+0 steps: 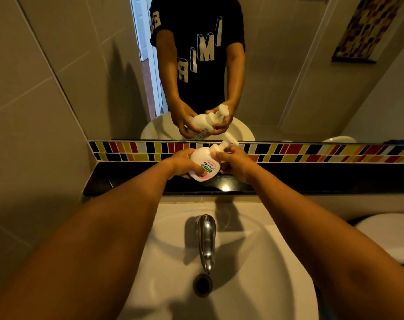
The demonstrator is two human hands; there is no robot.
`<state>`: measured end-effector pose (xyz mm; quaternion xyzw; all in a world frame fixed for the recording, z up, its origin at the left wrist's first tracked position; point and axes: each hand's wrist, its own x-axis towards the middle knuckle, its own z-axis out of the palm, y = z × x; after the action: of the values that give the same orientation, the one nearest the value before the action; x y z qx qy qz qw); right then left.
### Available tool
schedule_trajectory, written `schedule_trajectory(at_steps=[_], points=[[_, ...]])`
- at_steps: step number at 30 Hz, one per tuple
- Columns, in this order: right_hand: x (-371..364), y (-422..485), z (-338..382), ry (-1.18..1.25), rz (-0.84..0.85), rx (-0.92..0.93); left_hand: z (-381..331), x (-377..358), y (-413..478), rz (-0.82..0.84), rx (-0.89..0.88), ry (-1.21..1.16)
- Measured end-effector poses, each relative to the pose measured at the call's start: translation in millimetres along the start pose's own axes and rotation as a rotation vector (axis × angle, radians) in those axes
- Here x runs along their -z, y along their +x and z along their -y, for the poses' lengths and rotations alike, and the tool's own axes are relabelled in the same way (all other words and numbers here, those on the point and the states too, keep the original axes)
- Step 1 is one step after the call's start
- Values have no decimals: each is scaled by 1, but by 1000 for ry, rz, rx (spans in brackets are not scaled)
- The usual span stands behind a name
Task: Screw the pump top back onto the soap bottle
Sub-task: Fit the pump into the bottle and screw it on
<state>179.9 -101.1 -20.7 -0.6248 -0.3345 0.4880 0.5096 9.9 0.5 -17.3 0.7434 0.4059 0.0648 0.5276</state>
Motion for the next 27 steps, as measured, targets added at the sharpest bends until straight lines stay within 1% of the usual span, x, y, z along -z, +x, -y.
schedule_trajectory(at_steps=[5, 12, 16, 19, 23, 27], points=[[3, 0, -2, 13, 68, 10, 0, 2, -1, -6, 1, -8], [0, 1, 1, 7, 22, -6, -3, 0, -3, -1, 0, 15], [0, -1, 1, 3, 69, -8, -2, 1, -4, -9, 8, 13], [3, 0, -1, 34, 56, -9, -2, 3, -4, -2, 6, 19], [-2, 0, 0, 16, 26, -1, -4, 2, -4, -1, 6, 44], [0, -1, 2, 32, 72, -15, -4, 3, -6, 2, 6, 27]])
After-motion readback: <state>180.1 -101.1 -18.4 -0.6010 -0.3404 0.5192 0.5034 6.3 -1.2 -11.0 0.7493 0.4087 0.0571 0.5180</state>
